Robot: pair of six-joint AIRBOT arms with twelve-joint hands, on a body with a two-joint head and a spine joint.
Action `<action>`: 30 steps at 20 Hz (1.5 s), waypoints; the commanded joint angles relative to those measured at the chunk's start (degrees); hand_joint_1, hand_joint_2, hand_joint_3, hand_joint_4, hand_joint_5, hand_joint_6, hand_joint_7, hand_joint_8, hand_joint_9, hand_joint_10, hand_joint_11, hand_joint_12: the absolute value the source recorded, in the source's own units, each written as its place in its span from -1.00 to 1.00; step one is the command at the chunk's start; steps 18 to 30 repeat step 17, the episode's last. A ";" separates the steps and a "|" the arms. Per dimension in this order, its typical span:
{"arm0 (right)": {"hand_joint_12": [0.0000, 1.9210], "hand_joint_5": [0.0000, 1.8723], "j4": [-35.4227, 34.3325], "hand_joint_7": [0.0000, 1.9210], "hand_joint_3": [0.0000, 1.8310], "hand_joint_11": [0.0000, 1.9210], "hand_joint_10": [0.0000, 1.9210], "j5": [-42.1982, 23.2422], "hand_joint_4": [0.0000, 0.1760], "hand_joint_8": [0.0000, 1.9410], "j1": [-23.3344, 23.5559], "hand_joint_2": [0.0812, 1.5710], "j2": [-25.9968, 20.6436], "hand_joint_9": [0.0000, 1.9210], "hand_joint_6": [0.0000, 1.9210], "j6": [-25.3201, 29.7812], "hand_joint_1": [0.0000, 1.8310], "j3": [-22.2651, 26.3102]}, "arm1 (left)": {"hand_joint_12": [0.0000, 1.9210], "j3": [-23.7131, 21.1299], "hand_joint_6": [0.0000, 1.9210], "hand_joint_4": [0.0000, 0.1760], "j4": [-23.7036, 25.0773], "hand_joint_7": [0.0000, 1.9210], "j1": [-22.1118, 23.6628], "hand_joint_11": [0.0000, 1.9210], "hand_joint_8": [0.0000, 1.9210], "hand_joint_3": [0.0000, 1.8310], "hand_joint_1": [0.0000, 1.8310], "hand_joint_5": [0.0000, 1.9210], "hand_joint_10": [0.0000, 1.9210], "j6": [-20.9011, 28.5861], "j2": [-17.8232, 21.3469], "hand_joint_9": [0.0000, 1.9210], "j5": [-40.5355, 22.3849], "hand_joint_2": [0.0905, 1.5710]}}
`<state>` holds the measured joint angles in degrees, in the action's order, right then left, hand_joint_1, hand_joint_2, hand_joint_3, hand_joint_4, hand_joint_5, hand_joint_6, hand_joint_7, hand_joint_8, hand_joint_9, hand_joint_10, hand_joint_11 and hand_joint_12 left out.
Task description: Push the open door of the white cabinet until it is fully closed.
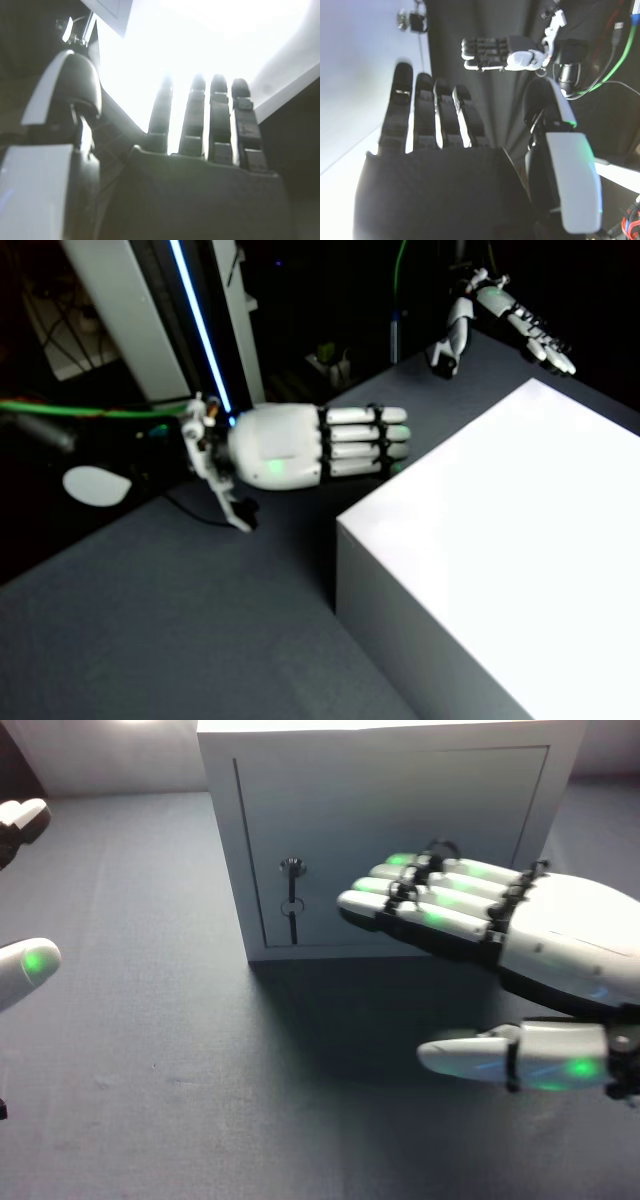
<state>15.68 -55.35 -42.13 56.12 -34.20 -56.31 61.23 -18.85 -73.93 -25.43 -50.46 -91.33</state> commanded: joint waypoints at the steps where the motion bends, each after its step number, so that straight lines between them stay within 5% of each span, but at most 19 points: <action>1: -1.00 -1.00 -1.46 -0.98 -0.99 -1.00 -1.00 -9.40 -1.00 -1.00 -0.11 0.67 -0.88 -1.00 -1.00 0.60 -0.72 0.61 | -1.00 -0.11 -1.00 0.03 -0.96 -1.00 0.06 -1.00 -1.00 -1.00 -0.86 -1.00 -1.00 0.40 0.40 -1.00 -7.88 0.65; 6: -0.99 -1.00 -4.41 -1.00 -1.00 -1.00 -1.00 -15.80 -1.00 -1.00 -5.74 0.65 -6.76 -1.00 -1.00 0.05 -0.69 3.81 | -1.00 -0.13 -1.00 -0.05 -1.08 -1.00 -0.03 -1.00 -1.00 -1.00 -0.81 -1.00 -1.00 0.40 0.47 -1.00 -7.92 0.65; 8: -0.98 -1.00 -6.63 -1.00 -1.00 -0.98 -1.00 -17.64 -1.00 -1.00 -7.53 0.60 -8.88 -1.00 -1.00 -1.82 -0.77 5.17 | -1.00 -0.11 -1.00 0.12 -1.08 -1.00 -0.03 -1.00 -1.00 -1.00 -0.81 -1.00 -1.00 0.40 0.54 -1.00 -7.94 0.63; 11: -1.00 -1.00 -11.68 -1.00 -1.00 -1.00 -1.00 -22.40 -1.00 -1.00 -12.94 0.58 -12.32 -1.00 -1.00 -4.83 -0.82 7.16 | -1.00 -0.06 -1.00 0.02 -1.09 -1.00 0.02 -1.00 -1.00 -1.00 -0.78 -1.00 -1.00 0.39 0.63 -1.00 -7.94 0.64; 16: -1.00 -1.00 -22.71 -1.00 -1.00 -1.00 -1.00 -32.38 -1.00 -1.00 -23.54 0.60 -17.02 -1.00 -1.00 -9.31 -0.74 9.85 | -1.00 -0.03 -1.00 0.21 -1.17 -1.00 0.29 -1.00 -1.00 -1.00 -0.85 -1.00 -1.00 0.21 0.92 -1.00 -7.96 0.60; 17: -1.00 -1.00 -25.59 -1.00 -1.00 -1.00 -1.00 -35.13 -1.00 -1.00 -26.39 0.60 -17.52 -1.00 -1.00 -9.74 -0.74 10.12 | -1.00 -0.01 -1.00 -0.15 -1.24 -1.00 0.39 -1.00 -1.00 -1.00 -0.88 -1.00 -1.00 0.16 0.92 -1.00 -7.96 0.62; 30: -1.00 -1.00 -25.59 -1.00 -1.00 -1.00 -1.00 -35.13 -1.00 -1.00 -26.39 0.60 -17.52 -1.00 -1.00 -9.74 -0.74 10.12 | -1.00 -0.01 -1.00 -0.15 -1.24 -1.00 0.39 -1.00 -1.00 -1.00 -0.88 -1.00 -1.00 0.16 0.92 -1.00 -7.96 0.62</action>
